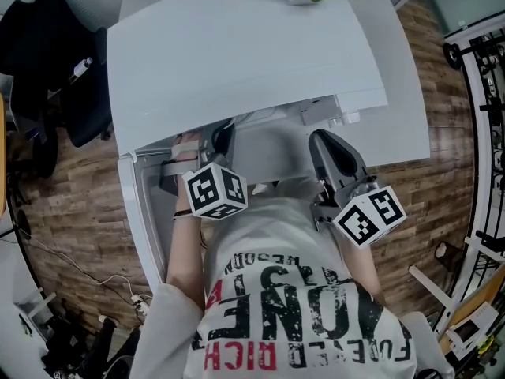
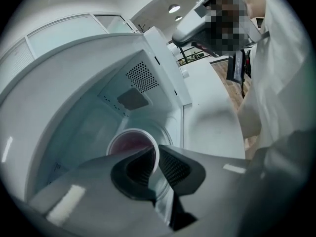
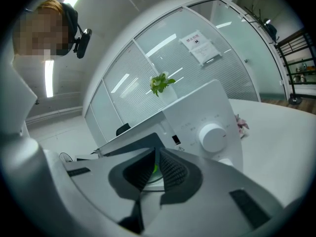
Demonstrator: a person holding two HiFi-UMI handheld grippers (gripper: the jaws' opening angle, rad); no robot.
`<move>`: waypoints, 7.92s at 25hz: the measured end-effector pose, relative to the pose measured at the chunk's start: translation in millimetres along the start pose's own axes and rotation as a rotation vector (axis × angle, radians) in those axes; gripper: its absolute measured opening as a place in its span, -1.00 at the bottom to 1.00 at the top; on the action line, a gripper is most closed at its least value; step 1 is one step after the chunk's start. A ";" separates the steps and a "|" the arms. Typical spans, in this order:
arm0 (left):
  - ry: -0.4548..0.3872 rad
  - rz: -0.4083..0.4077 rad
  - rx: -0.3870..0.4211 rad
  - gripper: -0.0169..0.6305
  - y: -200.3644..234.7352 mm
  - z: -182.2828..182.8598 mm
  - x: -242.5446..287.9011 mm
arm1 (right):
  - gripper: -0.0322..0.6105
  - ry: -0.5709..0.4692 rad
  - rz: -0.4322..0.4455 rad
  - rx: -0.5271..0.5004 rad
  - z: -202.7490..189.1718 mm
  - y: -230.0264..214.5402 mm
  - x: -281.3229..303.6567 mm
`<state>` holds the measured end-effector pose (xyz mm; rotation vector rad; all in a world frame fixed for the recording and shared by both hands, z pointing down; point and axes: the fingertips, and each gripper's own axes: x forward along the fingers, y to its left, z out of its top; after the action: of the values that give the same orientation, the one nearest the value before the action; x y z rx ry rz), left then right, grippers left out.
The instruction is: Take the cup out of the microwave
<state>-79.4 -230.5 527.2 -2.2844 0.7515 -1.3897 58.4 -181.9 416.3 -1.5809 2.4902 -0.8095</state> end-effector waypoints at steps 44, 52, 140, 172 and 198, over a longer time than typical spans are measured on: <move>0.042 0.110 -0.082 -0.83 -10.6 52.8 -56.4 | -0.82 0.015 0.092 0.014 12.3 -24.1 -72.5; 0.047 0.150 -0.091 -0.83 -12.1 59.9 -60.6 | -0.82 0.019 0.129 0.022 7.0 -25.3 -81.6; -0.455 0.111 -0.610 -0.83 -69.8 52.5 -191.0 | -0.82 0.001 0.136 -0.059 -33.1 88.9 -84.1; -0.611 0.313 -0.867 -0.84 -22.0 30.3 -222.9 | -0.82 -0.062 0.132 -0.130 -1.0 94.6 -68.2; -0.629 0.305 -0.886 -0.84 -15.5 33.9 -218.1 | -0.82 -0.068 0.159 -0.153 12.1 103.8 -56.2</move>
<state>-126.9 -84.4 368.0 -2.7908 1.5899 -0.1185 3.6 -104.2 345.3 -1.4018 2.6425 -0.5475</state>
